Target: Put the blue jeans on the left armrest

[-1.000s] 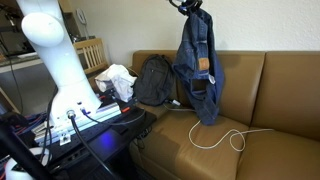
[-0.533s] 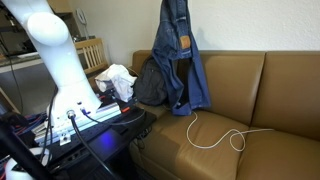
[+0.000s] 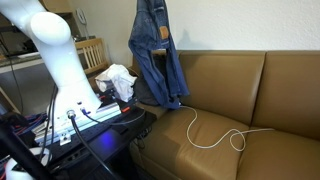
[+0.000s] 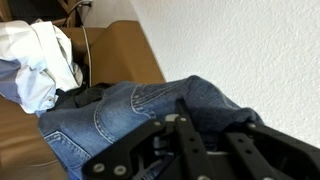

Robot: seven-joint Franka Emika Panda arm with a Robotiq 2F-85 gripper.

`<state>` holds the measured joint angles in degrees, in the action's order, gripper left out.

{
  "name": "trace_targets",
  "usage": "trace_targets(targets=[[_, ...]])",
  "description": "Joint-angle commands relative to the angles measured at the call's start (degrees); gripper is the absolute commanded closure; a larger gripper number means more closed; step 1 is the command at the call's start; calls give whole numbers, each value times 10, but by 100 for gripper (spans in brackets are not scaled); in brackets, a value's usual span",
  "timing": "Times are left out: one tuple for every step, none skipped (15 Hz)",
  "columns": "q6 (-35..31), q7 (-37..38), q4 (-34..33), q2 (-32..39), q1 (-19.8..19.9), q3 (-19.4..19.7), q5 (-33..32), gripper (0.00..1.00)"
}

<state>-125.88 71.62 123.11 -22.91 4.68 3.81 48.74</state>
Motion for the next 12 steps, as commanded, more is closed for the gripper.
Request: trace_targets(targets=[[37, -14, 28, -10, -29, -35, 17, 96], [47, -10, 39, -19, -39, -53, 18, 96], [62, -7, 43, -25, -53, -66, 22, 96], [74, -4, 45, -29, -67, -82, 24, 96], [84, -1, 43, -28, -83, -102, 24, 96], [92, 4, 32, -21, -100, -123, 21, 96], [99, 5, 19, -13, -116, -144, 17, 96], [99, 3, 1, -2, -133, -163, 18, 96], [89, -5, -20, 11, -149, -182, 22, 96], [72, -10, -39, 23, -162, -201, 24, 96], [58, -13, -61, 35, -174, -219, 26, 96], [43, -15, -86, 50, -185, -234, 30, 96]])
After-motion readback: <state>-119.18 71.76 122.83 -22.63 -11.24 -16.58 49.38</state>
